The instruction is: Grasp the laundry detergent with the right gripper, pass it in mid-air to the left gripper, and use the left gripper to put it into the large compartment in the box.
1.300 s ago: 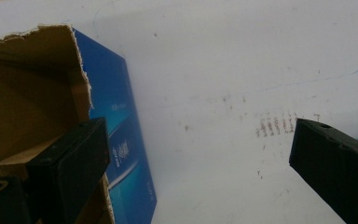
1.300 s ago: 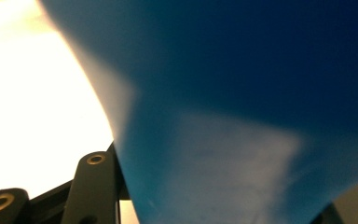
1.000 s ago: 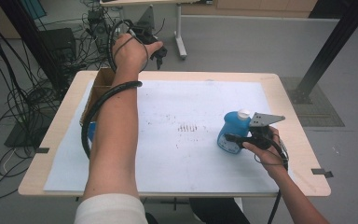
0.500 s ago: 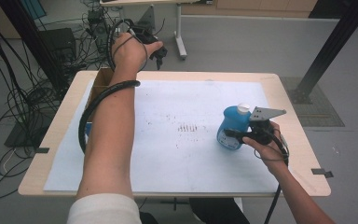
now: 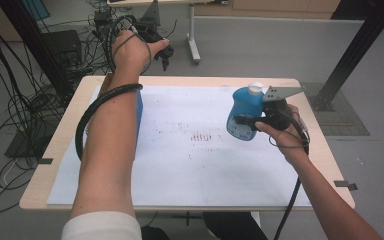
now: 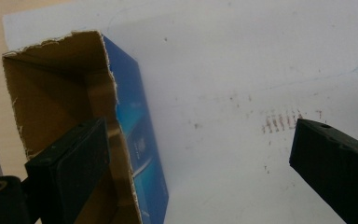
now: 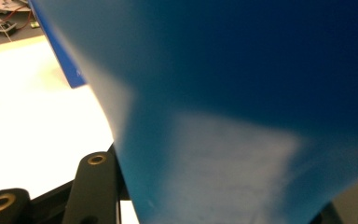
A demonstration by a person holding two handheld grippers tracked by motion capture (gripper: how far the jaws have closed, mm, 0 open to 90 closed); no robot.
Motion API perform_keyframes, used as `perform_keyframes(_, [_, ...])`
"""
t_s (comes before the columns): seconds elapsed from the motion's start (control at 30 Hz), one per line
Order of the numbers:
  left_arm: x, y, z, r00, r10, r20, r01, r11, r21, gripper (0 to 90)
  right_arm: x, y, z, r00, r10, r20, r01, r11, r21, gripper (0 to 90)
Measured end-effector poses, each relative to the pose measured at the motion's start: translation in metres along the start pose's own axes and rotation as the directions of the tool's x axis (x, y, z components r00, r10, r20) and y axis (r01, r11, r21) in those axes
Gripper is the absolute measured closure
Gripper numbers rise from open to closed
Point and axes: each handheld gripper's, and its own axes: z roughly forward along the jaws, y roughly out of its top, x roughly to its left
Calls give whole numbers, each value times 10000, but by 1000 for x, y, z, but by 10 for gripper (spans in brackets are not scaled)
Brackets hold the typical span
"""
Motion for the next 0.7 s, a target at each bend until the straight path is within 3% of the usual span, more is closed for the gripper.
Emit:
perform_keyframes(0.3, [3,-3,-3,10000,82,25,-82,10000,-34,55,-1,49,10,9986,-261,-458,263,9996,47,444])
perform_keyframes(0.47, [7,-4,-7,9997,131,199,-130,9999,-87,55,-1,74,23,9949,-370,-935,371,9993,-9,444])
perform_keyframes(0.7, [13,-5,-14,9992,260,289,-253,9994,-232,55,-5,94,42,9887,-502,-1413,484,9987,-161,444])
